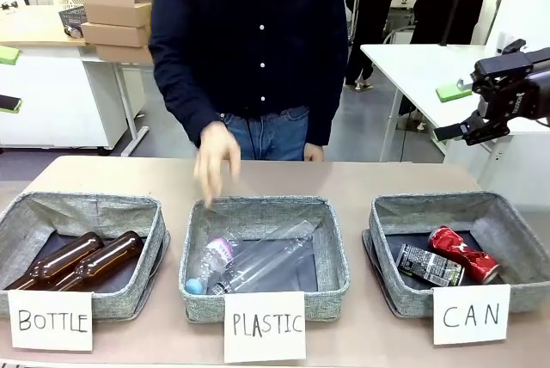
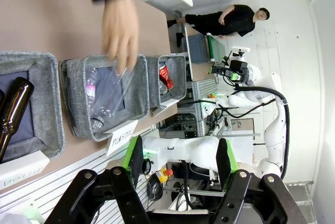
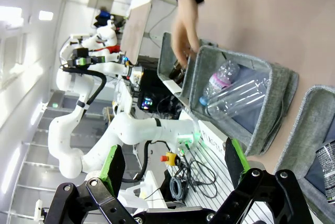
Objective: Sort the can waste into the basket.
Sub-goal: Pick up the can waste from the table and place it in the right Fabric basket.
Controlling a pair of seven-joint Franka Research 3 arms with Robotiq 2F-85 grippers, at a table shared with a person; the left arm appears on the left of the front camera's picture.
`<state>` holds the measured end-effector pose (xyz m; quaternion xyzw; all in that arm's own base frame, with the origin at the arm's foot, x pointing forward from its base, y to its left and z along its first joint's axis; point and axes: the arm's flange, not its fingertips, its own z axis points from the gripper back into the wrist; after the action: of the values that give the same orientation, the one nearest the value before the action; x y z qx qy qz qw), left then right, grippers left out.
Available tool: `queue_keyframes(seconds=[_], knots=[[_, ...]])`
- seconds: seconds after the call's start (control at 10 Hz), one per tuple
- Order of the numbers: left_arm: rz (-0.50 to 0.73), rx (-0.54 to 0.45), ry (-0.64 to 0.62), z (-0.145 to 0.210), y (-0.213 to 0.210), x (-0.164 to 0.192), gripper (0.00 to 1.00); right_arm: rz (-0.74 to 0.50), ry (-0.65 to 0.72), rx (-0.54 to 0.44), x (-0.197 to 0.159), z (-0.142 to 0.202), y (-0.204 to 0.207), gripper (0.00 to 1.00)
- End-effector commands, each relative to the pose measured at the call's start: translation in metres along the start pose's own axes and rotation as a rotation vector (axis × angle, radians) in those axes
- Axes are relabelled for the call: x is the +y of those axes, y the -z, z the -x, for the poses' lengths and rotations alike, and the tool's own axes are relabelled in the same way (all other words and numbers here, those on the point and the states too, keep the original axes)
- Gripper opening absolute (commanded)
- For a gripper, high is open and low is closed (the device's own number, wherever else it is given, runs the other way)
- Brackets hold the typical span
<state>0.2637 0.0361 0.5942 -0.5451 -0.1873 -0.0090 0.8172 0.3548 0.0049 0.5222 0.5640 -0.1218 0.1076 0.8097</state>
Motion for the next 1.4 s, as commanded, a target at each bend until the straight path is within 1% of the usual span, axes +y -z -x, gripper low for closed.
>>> queue_keyframes(seconds=[0.0, 1.3], knots=[[0.019, 0.001, 0.019, -0.0030, 0.0003, -0.0014, 0.74, 0.002, -0.017, 0.004, 0.0002, 0.0013, 0.0012, 1.00], [0.019, 0.001, 0.019, -0.0030, 0.0003, -0.0014, 0.74, 0.002, -0.017, 0.004, 0.0002, 0.0013, 0.0012, 1.00]])
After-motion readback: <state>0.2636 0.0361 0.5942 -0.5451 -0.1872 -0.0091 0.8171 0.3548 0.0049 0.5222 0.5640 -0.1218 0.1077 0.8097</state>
